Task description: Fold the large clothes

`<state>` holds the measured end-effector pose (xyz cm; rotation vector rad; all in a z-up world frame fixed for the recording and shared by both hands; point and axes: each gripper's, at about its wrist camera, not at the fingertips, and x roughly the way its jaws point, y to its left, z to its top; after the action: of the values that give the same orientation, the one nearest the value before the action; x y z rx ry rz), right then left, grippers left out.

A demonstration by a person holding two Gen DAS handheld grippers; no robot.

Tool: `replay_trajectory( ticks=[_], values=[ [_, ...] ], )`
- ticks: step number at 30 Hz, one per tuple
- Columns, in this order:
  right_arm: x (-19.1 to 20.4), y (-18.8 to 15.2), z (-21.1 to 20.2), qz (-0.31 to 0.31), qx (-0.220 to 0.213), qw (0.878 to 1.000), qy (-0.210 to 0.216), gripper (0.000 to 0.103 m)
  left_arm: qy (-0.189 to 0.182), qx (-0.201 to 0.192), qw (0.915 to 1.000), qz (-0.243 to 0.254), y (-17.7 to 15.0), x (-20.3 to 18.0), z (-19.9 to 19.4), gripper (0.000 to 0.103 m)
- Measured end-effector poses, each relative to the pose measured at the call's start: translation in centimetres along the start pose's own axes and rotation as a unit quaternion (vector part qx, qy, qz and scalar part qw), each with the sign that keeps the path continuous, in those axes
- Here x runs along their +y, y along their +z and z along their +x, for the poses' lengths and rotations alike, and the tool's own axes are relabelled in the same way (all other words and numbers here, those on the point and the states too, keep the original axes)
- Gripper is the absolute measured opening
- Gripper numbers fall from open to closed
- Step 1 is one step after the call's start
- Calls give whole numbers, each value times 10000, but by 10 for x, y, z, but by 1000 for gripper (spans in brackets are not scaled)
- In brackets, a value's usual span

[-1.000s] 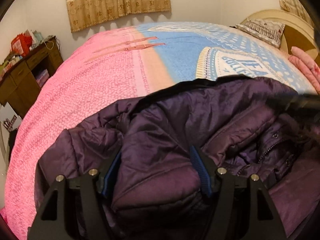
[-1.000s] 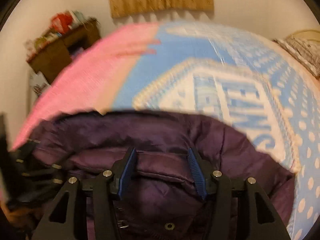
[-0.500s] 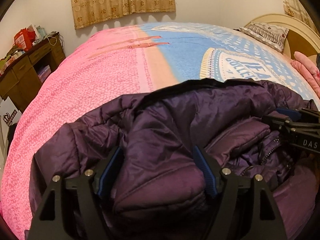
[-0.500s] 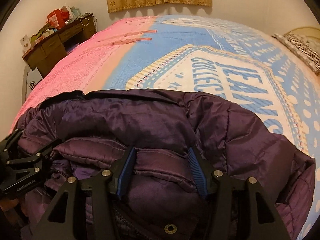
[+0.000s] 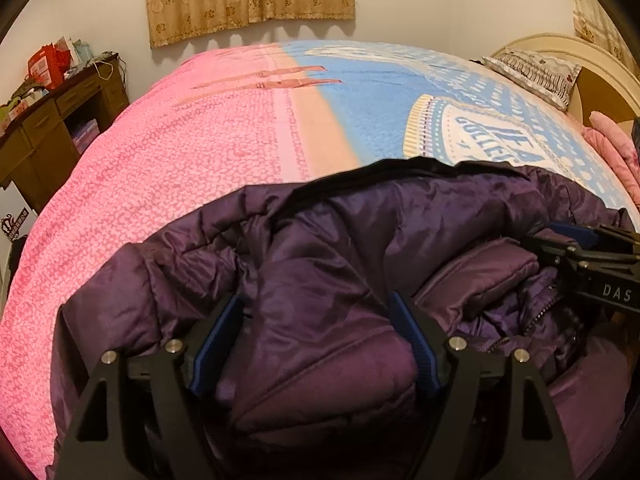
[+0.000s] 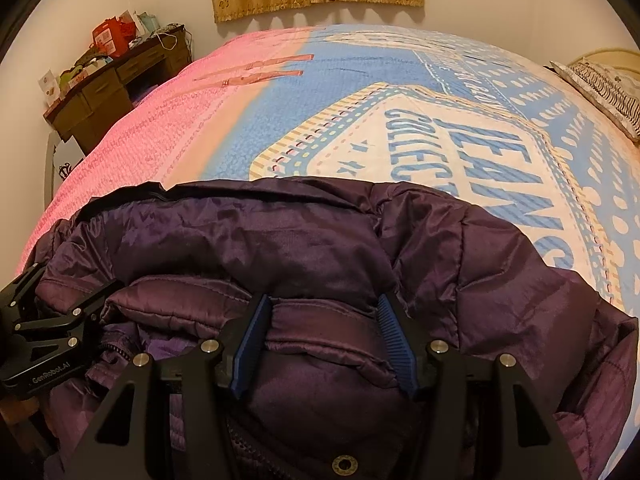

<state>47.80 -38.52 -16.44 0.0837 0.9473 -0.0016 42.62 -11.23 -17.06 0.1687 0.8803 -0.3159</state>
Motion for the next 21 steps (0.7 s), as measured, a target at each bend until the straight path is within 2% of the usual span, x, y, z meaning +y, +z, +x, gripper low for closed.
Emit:
replay_trajectory(
  ticks=[3, 6, 8, 9, 11, 12, 13, 15, 18, 21],
  values=[
    [0, 0, 1, -7, -18, 10000, -15, 58, 201, -148, 9997, 80, 0, -4, -13, 79],
    [-1, 0, 1, 7, -37, 10000, 5, 58, 62, -535, 9985, 69, 0, 0, -45, 79],
    [-1, 0, 1, 13, -54, 10000, 11, 58, -7, -728, 9973, -93, -1, 11, -61, 88],
    [-1, 0, 1, 5, -60, 10000, 2, 58, 85, -742, 9971, -120, -2, 17, -63, 101],
    [-1, 0, 0, 10, -60, 10000, 11, 58, 273, -605, 9974, -265, -6, 33, -53, 103],
    [-1, -1, 0, 11, -59, 10000, 15, 58, 167, -493, 9977, -425, -6, 40, -45, 103],
    [-1, 0, 0, 9, -57, 10000, 13, 58, -135, -252, 9963, -810, -9, 55, -30, 103],
    [-1, 0, 0, 10, -61, 10000, 14, 58, -355, -200, 9923, -1171, -9, 65, -20, 103],
    [-2, 0, 0, 12, -58, 10000, 14, 58, -124, -273, 9935, -1095, -8, 55, -15, 103],
    [-2, 0, 1, 15, -44, 10000, -16, 59, 85, -80, 9955, -945, -3, 45, -9, 103]
  ],
)
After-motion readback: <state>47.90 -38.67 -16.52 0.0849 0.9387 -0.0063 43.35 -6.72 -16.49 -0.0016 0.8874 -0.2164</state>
